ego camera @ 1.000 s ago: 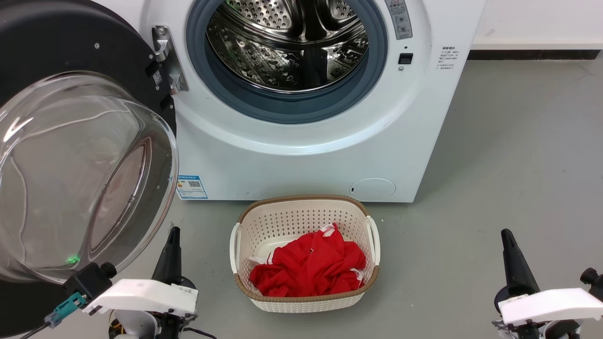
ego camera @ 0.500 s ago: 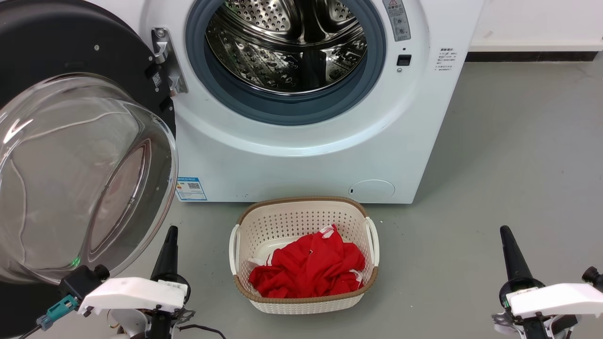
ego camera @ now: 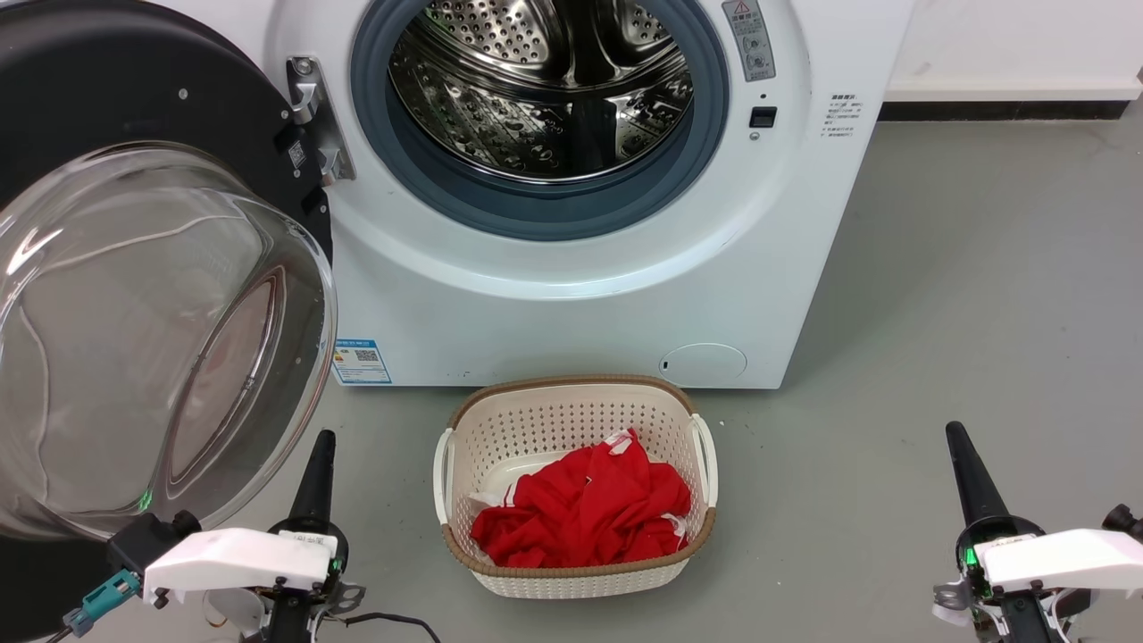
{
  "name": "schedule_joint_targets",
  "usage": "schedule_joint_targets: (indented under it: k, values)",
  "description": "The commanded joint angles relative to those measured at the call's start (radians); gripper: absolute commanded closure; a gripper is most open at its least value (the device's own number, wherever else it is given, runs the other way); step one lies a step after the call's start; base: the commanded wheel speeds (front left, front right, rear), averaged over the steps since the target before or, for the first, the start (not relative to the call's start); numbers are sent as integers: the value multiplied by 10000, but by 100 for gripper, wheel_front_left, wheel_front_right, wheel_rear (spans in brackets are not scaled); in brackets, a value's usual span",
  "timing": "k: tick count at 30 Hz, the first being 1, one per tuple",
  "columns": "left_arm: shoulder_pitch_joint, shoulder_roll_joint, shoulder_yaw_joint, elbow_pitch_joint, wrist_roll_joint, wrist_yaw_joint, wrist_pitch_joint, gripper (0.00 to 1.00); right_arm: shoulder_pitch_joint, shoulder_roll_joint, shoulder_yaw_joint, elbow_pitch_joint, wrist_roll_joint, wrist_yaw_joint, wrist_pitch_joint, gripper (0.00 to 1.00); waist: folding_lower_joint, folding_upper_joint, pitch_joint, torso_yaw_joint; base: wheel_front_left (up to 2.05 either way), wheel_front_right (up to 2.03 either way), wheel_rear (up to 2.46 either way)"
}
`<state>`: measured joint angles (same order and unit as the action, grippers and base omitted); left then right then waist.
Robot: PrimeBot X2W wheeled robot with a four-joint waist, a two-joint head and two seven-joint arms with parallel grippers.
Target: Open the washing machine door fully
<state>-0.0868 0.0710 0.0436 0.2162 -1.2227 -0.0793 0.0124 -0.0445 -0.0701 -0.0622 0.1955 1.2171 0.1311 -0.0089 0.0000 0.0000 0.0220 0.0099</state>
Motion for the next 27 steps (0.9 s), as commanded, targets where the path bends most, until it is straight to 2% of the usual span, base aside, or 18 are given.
schedule_joint_targets:
  k: [1, 27]
  values:
    - [-194, -14, 79, -43, -212, -91, 52, 100, -217, -70, -33, -20, 253, -3, 45, 100, 0, 0, -4, -2, 0, 0, 0]
    - [-261, -130, 470, 166, -2376, -363, 642, 100, -489, -34, -159, 275, 2558, -4, 620, 100, 0, 0, -102, -54, 0, 0, 0]
